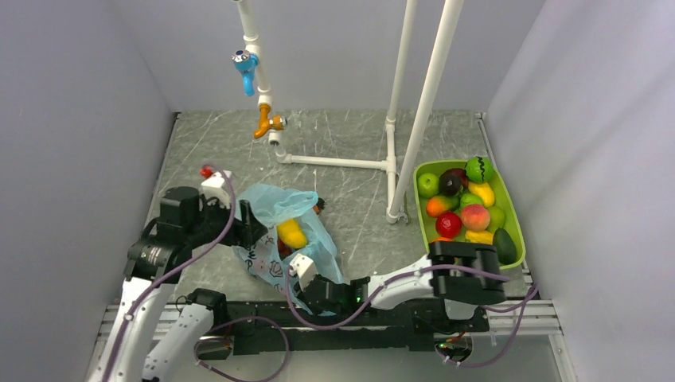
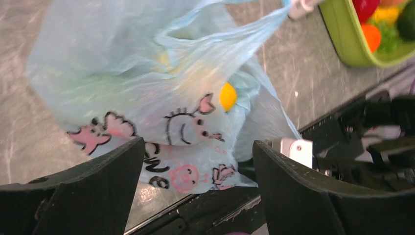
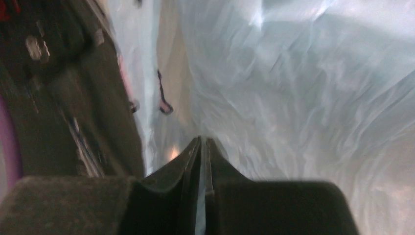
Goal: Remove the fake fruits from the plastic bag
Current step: Adjust the plastic bag at the center of the board.
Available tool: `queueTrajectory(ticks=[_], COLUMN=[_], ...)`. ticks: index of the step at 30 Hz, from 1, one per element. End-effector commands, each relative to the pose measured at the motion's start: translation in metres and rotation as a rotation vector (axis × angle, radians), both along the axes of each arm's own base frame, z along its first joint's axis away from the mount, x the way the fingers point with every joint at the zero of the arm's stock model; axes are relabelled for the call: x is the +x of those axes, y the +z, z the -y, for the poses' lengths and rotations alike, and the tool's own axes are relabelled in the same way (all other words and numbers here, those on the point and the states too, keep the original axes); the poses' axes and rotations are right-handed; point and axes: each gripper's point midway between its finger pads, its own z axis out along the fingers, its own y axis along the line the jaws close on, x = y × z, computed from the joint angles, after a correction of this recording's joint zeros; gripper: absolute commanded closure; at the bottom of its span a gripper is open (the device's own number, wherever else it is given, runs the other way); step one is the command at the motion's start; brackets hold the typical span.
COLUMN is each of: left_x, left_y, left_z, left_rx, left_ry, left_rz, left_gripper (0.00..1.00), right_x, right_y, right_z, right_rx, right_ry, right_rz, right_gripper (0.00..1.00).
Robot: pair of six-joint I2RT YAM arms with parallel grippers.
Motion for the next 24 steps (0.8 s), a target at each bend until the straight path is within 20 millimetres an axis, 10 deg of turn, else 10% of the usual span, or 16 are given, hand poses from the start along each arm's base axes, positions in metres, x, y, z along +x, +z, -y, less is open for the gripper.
queueTrajectory(ticks=[1, 6, 15, 21, 24], left_x=[0.016, 0.025, 0.055, 0.082, 0.089], left_y=[-0.008, -0.021, -0.045, -0.049, -0.048], left_z=[0.019, 0.035, 0.042, 0.012, -0.003], left_rx=[0.137, 0.276, 0.481, 0.635, 0.658], left_ry=[-0.066, -0.110, -0.043, 0.166, 0.243], left_rz=[0.059, 0.025, 0.008, 0.012, 0.024], left_gripper=[0.10, 0.01, 0.01, 0.44, 0.84], right_x=[0.028, 0.028, 0.035, 0.030, 0.029], right_y=[0.013, 0.040, 0.069, 0.044, 0.029], right_z=[-0.021, -0.013, 0.033, 0.045, 0.058], right_rx=[0.149, 0.238, 0.358, 0.322, 0.300], right_ry=[-0.125, -0.151, -0.261, -0.309, -0.354], right_rz=[0.096, 0.068, 0.027, -0.052, -0.085], right_gripper=[0.90, 0.87, 0.50, 0.54, 0.61])
